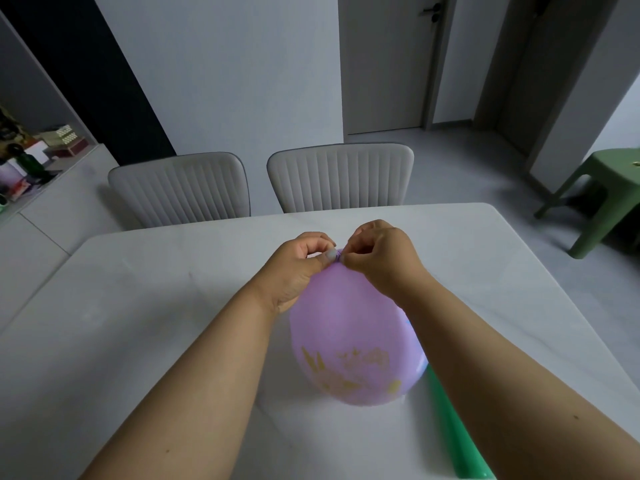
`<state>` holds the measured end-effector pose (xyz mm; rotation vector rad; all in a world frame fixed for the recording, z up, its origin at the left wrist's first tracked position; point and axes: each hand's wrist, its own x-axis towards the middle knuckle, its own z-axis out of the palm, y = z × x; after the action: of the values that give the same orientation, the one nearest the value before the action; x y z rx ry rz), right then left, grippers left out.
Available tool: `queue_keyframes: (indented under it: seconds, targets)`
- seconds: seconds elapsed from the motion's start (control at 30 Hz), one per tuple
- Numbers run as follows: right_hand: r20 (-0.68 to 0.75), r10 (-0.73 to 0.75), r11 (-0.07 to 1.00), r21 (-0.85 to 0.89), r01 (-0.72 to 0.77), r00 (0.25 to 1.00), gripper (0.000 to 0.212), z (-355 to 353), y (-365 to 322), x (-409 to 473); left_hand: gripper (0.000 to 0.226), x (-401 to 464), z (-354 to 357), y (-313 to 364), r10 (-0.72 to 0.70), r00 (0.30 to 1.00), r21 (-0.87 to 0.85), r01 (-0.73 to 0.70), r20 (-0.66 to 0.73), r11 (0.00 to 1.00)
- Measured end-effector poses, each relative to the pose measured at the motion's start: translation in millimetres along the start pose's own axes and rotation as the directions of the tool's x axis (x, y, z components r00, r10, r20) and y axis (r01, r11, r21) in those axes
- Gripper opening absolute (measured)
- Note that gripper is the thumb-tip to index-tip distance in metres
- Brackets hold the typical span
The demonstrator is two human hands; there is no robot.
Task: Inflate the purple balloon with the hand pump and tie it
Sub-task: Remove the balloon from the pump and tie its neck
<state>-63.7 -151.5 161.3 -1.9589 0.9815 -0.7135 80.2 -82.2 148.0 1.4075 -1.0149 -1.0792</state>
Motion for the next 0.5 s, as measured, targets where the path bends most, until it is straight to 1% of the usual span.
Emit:
queue_keyframes:
  seconds: [0.13,0.23,0.33,0.4,0.5]
  targets:
    - [-0.039,-0.066,0.994,-0.087,0.063,0.997,0.007,4.7,1.6,-0.7,0.014,-2.0,6.4,-2.2,0.039,0.984,0.061,-0.029,-0.175,0.998]
    - [-0.091,-0.100,0.987,-0.136,0.087,0.991,0.008,9.4,2.3,-3.0,0.013,-2.8,9.3,-3.6,0.026,0.972,0.089,-0.006,-0.234,0.996]
    - [-0.118,-0.099,0.979,-0.191,0.075,0.988,0.013,15.7,2.7,-9.2,0.012,-4.3,12.6,-6.5,0.009,0.948,0.131,0.034,-0.319,0.991]
    - [-0.116,-0.110,0.973,-0.216,0.083,0.987,0.017,20.6,4.4,-16.1,0.010,-7.4,16.3,-6.8,0.037,0.926,0.210,0.046,-0.377,0.977]
    - [-0.144,-0.119,0.970,-0.227,0.085,0.982,0.020,24.9,7.7,-24.3,0.009,-13.8,21.8,-7.8,0.135,0.905,0.379,0.031,-0.404,0.925]
